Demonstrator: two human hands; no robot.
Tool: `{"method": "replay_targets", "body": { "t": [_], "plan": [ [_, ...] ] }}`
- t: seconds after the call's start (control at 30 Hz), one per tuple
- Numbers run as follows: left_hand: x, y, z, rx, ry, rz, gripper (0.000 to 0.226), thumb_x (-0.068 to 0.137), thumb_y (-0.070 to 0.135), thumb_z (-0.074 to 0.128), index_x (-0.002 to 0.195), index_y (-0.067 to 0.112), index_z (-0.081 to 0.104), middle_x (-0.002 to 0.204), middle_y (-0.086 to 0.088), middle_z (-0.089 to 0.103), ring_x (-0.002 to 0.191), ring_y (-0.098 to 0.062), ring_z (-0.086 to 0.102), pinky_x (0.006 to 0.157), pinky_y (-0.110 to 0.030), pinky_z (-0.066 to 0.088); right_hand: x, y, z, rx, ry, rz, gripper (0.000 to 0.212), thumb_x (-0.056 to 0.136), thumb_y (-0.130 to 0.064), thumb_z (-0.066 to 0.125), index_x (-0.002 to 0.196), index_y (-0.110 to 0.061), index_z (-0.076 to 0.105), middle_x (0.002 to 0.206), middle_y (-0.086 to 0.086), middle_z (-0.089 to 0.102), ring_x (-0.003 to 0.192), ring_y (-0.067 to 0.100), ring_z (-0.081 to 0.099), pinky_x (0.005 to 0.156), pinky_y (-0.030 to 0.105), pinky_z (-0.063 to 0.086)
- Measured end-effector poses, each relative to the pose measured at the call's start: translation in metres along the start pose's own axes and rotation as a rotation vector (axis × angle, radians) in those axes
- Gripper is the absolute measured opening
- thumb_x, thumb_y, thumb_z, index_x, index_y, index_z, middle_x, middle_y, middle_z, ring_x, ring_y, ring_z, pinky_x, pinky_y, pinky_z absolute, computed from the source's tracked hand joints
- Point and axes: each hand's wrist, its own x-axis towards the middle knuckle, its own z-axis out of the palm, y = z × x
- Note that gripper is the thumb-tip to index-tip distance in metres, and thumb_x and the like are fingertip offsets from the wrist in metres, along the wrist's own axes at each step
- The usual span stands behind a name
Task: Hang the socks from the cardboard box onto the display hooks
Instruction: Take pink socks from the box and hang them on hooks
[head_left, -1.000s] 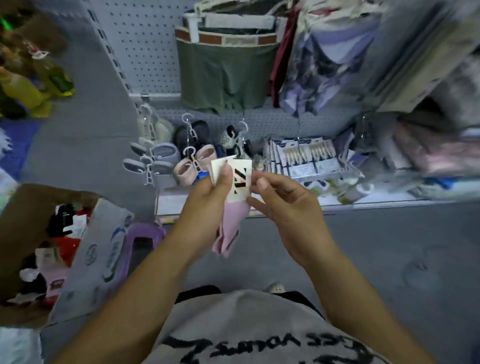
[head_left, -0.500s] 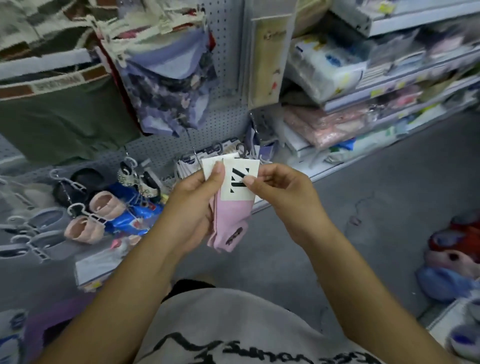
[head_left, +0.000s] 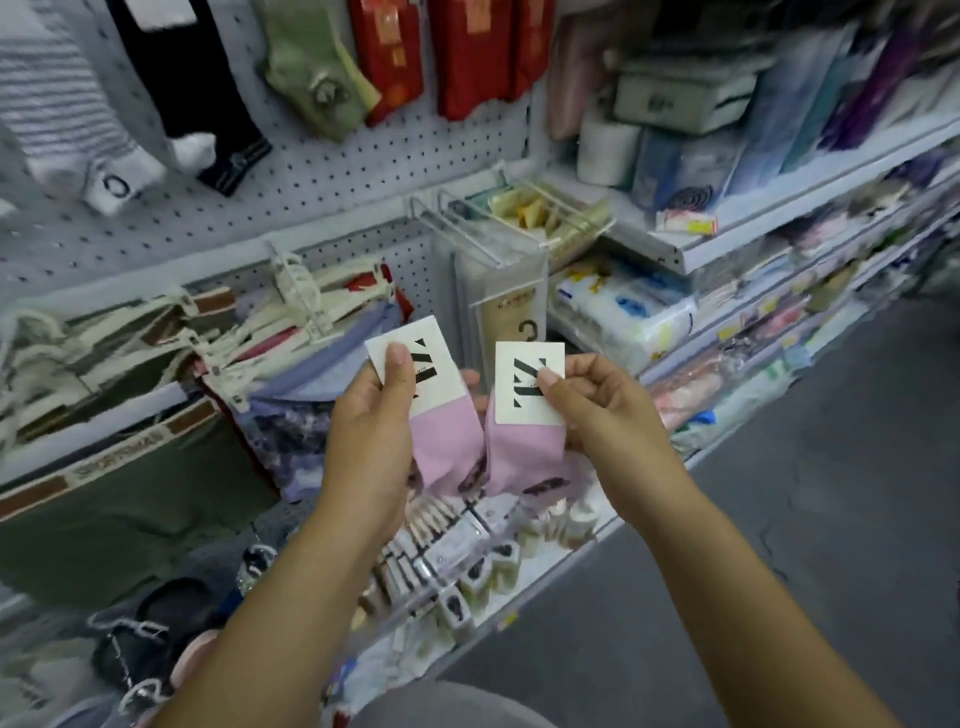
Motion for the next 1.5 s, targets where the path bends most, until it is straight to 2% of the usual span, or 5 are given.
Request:
{"method": "replay_targets", "body": {
  "t": [0.23,0.4,0.7,1.07,1.5],
  "plan": [
    [0.06,0.06,0.022,0.283,0.068,0.296,0.031,0.101,0.057,0.046,0.094,0.036,0.068,0.093,0.008,0.077,0.092,-0.022,0.073,0.09,-0.055,0.057,0.068,-0.057,0.016,-0.028,-0.083,-0.197,0.011,0.099,-0.032,0.061,0.1,-0.023,0.055,0.078,0.003,0.069,0.061,0.014,0.058,0.054,0.026,0.041],
    [0.086,0.088,0.041,0.247,0.131,0.338,0.033,0.102,0.056,0.045,0.098,0.035,0.069,0.095,0.014,0.077,0.096,-0.015,0.073,0.096,-0.052,0.055,0.101,-0.099,0.025,-0.078,-0.191,-0.313,0.02,0.101,-0.03,0.058,0.112,-0.014,0.054,0.091,0.012,0.074,0.08,0.025,0.068,0.073,0.048,0.054],
    [0.12,0.131,0.064,0.031,0.298,0.359,0.031,0.105,0.047,0.046,0.105,0.03,0.072,0.099,0.0,0.08,0.096,-0.024,0.076,0.097,-0.055,0.055,0.2,-0.167,0.045,-0.144,-0.309,-0.46,0.021,0.102,-0.025,0.055,0.116,-0.008,0.052,0.061,-0.012,0.065,0.056,0.001,0.057,0.054,0.019,0.046],
    [0.117,0.16,0.031,0.004,0.515,0.437,0.033,0.107,0.045,0.043,0.112,0.024,0.068,0.1,-0.008,0.079,0.097,-0.031,0.076,0.095,-0.061,0.055,0.256,-0.189,0.13,-0.148,-0.465,-0.532,0.022,0.1,-0.032,0.058,0.113,-0.016,0.054,0.077,-0.001,0.066,0.074,0.018,0.06,0.071,0.041,0.05],
    [0.133,0.183,0.005,0.177,0.427,0.486,0.032,0.106,0.047,0.046,0.105,0.027,0.071,0.097,-0.002,0.08,0.093,-0.025,0.077,0.092,-0.054,0.058,0.302,-0.217,0.215,-0.222,-0.365,-0.673,0.018,0.1,-0.024,0.058,0.111,-0.017,0.045,0.094,0.001,0.068,0.084,0.011,0.065,0.065,0.023,0.047]
  ]
}}
